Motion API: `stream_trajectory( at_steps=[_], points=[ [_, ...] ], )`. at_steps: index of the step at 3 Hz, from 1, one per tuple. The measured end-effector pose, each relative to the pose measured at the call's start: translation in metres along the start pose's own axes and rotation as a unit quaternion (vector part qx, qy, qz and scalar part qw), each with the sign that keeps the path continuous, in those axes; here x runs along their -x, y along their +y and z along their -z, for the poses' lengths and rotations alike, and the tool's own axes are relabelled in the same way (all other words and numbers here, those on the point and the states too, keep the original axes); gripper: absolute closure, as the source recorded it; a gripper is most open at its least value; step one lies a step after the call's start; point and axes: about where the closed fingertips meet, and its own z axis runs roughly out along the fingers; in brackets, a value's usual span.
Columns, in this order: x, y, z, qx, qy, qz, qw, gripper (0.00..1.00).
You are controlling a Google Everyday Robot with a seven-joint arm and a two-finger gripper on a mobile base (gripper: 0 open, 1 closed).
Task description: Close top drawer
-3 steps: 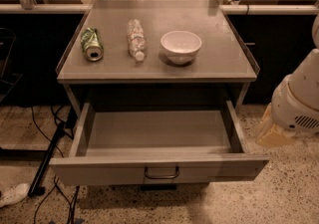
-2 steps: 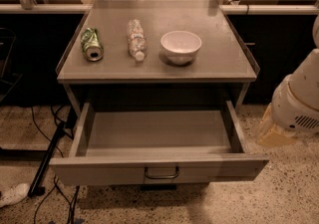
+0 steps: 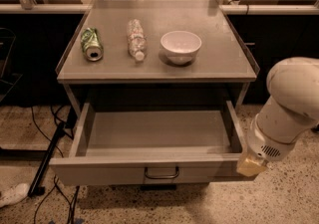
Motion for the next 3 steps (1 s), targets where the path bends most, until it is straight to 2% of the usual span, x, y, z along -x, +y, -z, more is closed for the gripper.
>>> stream_trajectory(
  at_steps=[1, 3],
  points=[
    [0.001, -0.012, -0.038, 0.000, -0.020, -0.009, 0.9998, 1.00],
    [0.003, -0.026, -0.056, -0.005, -0.036, -0.008, 0.9993, 1.00]
  ],
)
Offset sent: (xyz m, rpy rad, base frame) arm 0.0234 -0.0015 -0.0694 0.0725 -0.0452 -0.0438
